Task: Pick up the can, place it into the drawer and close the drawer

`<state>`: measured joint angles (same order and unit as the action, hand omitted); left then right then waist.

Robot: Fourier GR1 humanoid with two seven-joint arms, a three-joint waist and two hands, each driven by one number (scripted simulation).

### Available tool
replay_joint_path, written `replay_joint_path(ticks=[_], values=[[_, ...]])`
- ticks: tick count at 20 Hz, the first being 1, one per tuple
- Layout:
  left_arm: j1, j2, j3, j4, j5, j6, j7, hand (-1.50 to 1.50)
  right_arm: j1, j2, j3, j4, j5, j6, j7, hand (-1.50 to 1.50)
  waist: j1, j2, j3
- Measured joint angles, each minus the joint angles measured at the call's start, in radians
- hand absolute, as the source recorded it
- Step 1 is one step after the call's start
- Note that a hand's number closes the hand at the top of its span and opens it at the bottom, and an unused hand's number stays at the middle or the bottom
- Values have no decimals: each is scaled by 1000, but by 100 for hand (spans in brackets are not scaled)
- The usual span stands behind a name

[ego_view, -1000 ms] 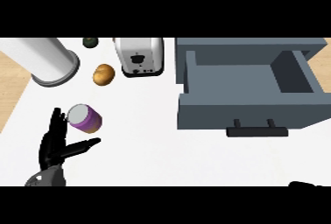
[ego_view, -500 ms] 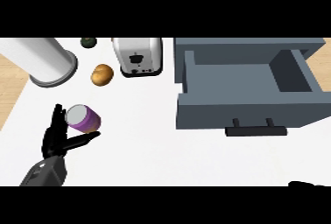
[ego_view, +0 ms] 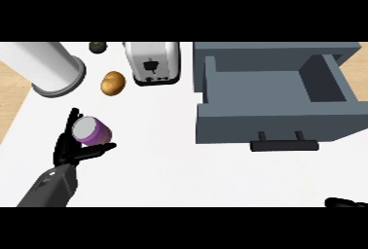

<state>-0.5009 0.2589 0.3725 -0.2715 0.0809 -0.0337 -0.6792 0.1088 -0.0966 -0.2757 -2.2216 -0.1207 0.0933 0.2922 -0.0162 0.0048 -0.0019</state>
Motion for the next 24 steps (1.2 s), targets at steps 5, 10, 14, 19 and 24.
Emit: replay_joint_path(ticks=[5, 10, 14, 19, 24], values=[[-54, 4, -6, 39, 0, -54, -1, 150, 4, 5, -5, -3, -2, 3, -6, -150, -4, 1, 0], [-75, -4, -9, 65, 2, -103, -31, 150, -7, -4, -15, 6, -3, 12, -21, -150, -6, 2, 0], [-95, -18, -22, 64, -4, -117, -48, 150, -3, 2, -16, 9, 4, 13, -27, -150, -4, 1, 0], [-132, -101, -44, 53, -15, -62, -61, 150, -19, 4, -11, -1, 23, -4, -10, -150, -2, 0, 0], [-166, -164, -56, 23, -8, -28, -52, 150, -19, 12, -5, -23, 41, -17, 1, -150, 1, -1, 1]])
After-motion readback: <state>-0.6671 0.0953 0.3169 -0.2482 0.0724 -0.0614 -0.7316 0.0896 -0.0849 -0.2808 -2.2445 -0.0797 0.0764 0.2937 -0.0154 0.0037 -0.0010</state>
